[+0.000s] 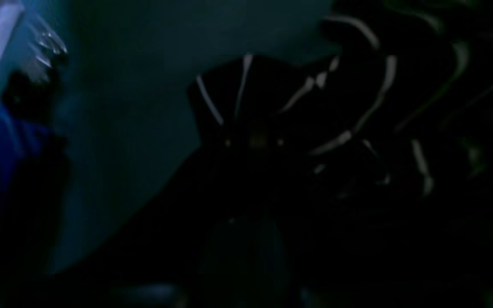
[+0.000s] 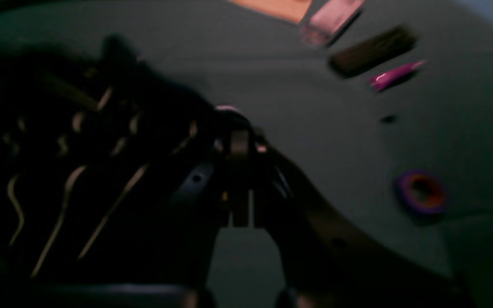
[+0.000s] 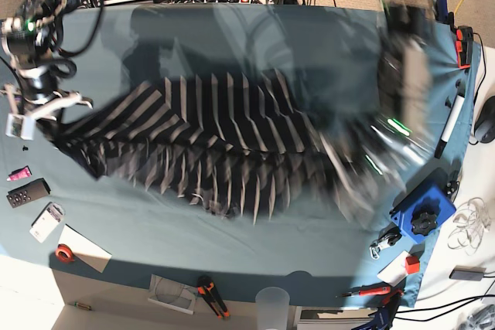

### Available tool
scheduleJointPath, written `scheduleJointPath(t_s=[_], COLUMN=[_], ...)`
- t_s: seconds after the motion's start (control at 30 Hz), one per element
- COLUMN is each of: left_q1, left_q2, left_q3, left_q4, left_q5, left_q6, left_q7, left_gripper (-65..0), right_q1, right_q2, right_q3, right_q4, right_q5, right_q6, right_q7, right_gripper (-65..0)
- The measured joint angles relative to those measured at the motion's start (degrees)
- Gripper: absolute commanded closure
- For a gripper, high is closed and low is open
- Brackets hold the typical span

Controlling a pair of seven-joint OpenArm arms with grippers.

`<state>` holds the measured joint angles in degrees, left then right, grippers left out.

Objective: Layout the t-shirt on the table in an organized manner, then fold the t-shirt properly
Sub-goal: 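Lift and shake the shirt with both grippers, then lay it flat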

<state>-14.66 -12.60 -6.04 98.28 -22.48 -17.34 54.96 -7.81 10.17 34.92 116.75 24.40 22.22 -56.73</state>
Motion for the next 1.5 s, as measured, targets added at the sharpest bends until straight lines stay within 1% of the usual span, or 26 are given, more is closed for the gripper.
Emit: scheduleJointPath(t_s=[0.03,0.07,0.13,0.23,0.33,0.43,0.53,0.6,0.63,0.73,0.83,0.87,0.9,0.93,0.97,1.0,1.03,1.07,1.13,1.17,1.2,1.27,1.33,1.37,1.43,1.5], left_q1=[-0.24,-0.26,-0.37,-1.01,-1.07,-1.09,-1.01,-0.59,-0.13,0.7,0.46,0.15,-0.33,-0.68,-0.96,-1.16,-1.4,-1.77,-3.04,-3.85,-4.83,-6.78,-8.33,-8.66,-8.74,-7.96], left_q2=[-0.81,-1.9,-4.7,-8.83,-11.72,-13.51,-13.29,-12.5,-11.93,-9.94,-8.83,-8.72,-8.7,-8.7,-8.72,-8.7,-8.68,-8.66,-8.7,-8.76,-8.87,-8.85,-8.7,-8.68,-8.74,-8.85], left_q3=[-1.27,-2.49,-4.68,-8.02,-11.34,-13.05,-12.17,-9.99,-8.41,-2.49,3.26,4.72,6.1,7.23,8.0,8.5,8.79,8.87,8.92,8.81,8.79,8.57,8.24,7.8,6.71,5.9], left_q4=[-0.07,-0.15,-0.42,-0.17,0.09,0.09,0.09,0.09,0.07,-1.03,-3.93,-4.96,-5.97,-6.78,-7.19,-7.34,-7.34,-7.34,-7.37,-7.37,-7.28,-7.21,-6.88,-6.36,-5.62,-4.9], left_q5=[-2.51,-4.59,-8.02,-12.46,-16.2,-17.51,-17.66,-16.59,-14.75,-4.87,4.59,6.95,9.25,10.73,11.78,12.48,13.07,13.35,14.1,14.25,14.27,14.32,13.97,13.86,11.58,8.41], left_q6=[-0.76,-2.38,-4.02,-4.31,-4.76,-4.79,-4.7,-4.35,-4.24,-3.39,2.6,3.91,4.98,5.51,5.68,6.43,7.56,9.53,15.54,17.9,19.19,19.26,17.99,17.46,16.28,12.66], left_q7=[0.55,0.9,1.7,1.9,2.16,2.12,2.01,1.09,-0.61,-6.99,-16.59,-17.75,-17.73,-17.35,-17.35,-17.14,-16.74,-15.56,-12.39,-10.47,-8.5,-5.81,-3.65,-2.56,-0.35,2.34], left_gripper=[0.0,0.0,0.0,0.0,0.0,0.0,0.0,0.0,0.0,0.0,0.0,-0.3,-7.1,-14.5,-20.9,-25.5,-28.1,-28.8,-28.8,-28.8,-28.8,-28.8,-28.8,-28.8,-28.8,-28.8], right_q1=[1.03,2.32,5.25,11.13,17.0,21.55,24.06,24.9,25.11,25.35,25.31,25.31,25.33,25.35,25.49,25.55,25.57,25.57,25.64,25.66,25.9,27.21,28.35,28.83,29.59,29.7], right_q2=[0.04,0.04,-0.04,-0.2,-0.22,-0.33,-0.31,-0.24,-0.09,0.0,-0.02,-0.02,0.04,0.26,0.31,0.28,0.31,0.31,0.57,0.81,1.03,1.03,1.11,1.11,1.22,1.25], right_q3=[-1.03,-2.25,-4.66,-7.65,-9.03,-9.33,-9.33,-9.11,-9.03,-8.85,-8.79,-8.76,-8.76,-8.79,-8.79,-8.79,-8.79,-8.76,-8.68,-8.7,-8.68,-7.45,-6.08,-5.29,-3.74,-2.23], right_q4=[-1.88,-3.85,-8.02,-13.62,-17.62,-20.83,-25.18,-29.2,-31.28,-36.5,-39.12,-39.23,-39.21,-39.15,-39.12,-39.12,-39.12,-39.12,-38.99,-38.64,-37.99,-35.89,-32.7,-31.21,-29.4,-29.2], right_q5=[0.17,0.0,0.44,1.18,1.22,1.64,1.25,0.63,0.0,-0.72,-1.14,-1.16,-1.36,-1.22,-1.01,-0.98,-0.98,-0.26,3.43,5.62,7.23,8.09,10.19,10.88,11.26,11.82], right_q6=[-0.09,-0.07,0.11,0.35,0.55,1.57,1.88,2.47,3.1,2.82,2.73,3.19,5.44,7.8,8.46,8.5,8.46,8.0,8.09,8.31,8.9,11.04,12.98,13.66,13.86,13.86], right_q7=[0.07,0.2,1.84,2.8,2.84,2.8,2.32,2.03,1.88,2.97,2.71,2.4,2.01,1.62,1.09,1.11,1.05,1.03,-0.24,-0.22,-0.22,-0.37,-0.35,-0.68,-1.66,-1.75], right_gripper=[0.0,0.0,0.0,0.0,0.0,0.0,0.0,0.0,0.0,0.0,0.0,-1.2,-8.0,-14.3,-18.9,-21.1,-21.4,-21.4,-21.4,-21.4,-21.4,-21.4,-21.4,-21.4,-21.4,-21.4])
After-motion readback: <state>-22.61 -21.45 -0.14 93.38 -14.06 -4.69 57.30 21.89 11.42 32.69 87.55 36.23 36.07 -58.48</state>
